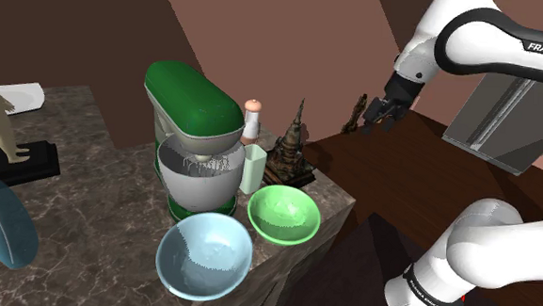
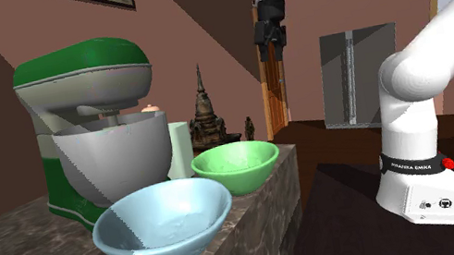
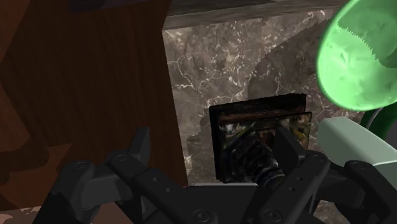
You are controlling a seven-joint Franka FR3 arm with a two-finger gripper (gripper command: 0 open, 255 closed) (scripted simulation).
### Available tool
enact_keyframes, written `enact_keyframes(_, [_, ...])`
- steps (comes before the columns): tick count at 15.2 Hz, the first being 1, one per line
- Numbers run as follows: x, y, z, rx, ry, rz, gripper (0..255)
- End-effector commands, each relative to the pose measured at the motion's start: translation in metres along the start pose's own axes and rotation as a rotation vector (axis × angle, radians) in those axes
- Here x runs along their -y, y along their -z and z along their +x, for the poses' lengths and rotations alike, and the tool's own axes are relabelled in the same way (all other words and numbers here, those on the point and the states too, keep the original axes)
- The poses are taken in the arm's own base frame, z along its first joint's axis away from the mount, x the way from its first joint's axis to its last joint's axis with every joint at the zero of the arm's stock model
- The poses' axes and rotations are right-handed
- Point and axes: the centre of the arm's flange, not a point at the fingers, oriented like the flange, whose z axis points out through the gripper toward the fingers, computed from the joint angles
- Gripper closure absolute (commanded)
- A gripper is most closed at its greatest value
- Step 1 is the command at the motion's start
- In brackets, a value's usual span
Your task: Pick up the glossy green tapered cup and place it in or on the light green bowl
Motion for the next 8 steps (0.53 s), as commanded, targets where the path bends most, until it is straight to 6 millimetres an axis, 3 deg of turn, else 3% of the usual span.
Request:
enact_keyframes(1, [0.000,0.000,0.000,0.000,0.000,0.000,0])
enact_keyframes(8, [0.072,-0.036,0.051,0.024,0.036,-0.012,0])
